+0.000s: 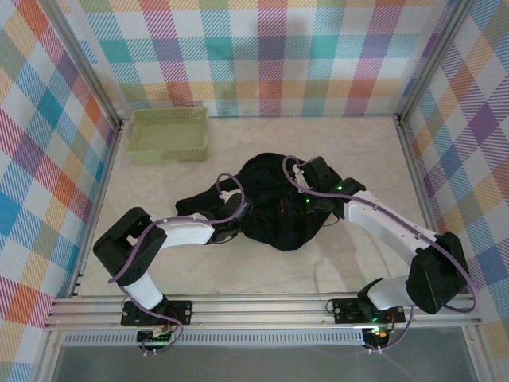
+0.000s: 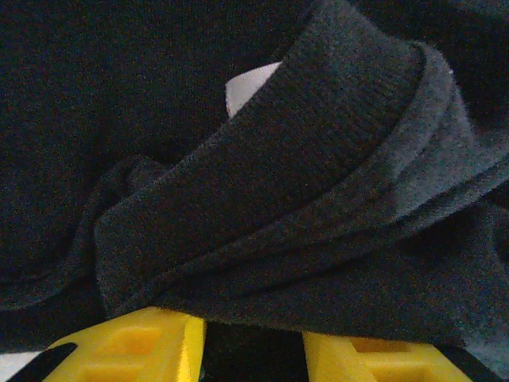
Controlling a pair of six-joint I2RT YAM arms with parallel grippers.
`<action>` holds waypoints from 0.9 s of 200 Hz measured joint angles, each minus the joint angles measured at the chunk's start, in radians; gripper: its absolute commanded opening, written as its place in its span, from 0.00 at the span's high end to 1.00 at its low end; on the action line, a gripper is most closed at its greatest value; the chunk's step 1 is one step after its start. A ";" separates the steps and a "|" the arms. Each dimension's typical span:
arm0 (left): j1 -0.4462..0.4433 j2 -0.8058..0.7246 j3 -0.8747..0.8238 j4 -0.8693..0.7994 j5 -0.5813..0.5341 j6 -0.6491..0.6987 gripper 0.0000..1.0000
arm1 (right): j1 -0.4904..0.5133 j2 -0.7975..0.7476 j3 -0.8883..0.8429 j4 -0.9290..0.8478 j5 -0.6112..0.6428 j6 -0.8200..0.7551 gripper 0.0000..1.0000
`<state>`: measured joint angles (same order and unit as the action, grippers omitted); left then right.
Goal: Fold the inside-out t-shirt
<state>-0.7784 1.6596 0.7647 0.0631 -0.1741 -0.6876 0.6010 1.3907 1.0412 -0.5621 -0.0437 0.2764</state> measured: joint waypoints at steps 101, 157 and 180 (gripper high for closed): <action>0.000 0.000 -0.001 0.002 0.000 0.000 0.62 | 0.001 0.193 0.027 0.011 -0.037 -0.078 0.63; -0.003 0.000 -0.001 0.002 -0.003 0.000 0.62 | 0.020 0.198 0.033 0.004 -0.045 -0.083 0.75; -0.003 0.000 -0.001 0.002 -0.004 0.000 0.62 | 0.034 0.191 0.033 -0.007 -0.048 -0.083 0.78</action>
<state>-0.7815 1.6596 0.7639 0.0650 -0.1780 -0.6876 0.6353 1.5818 1.0744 -0.5690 -0.0917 0.1932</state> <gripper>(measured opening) 0.378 0.241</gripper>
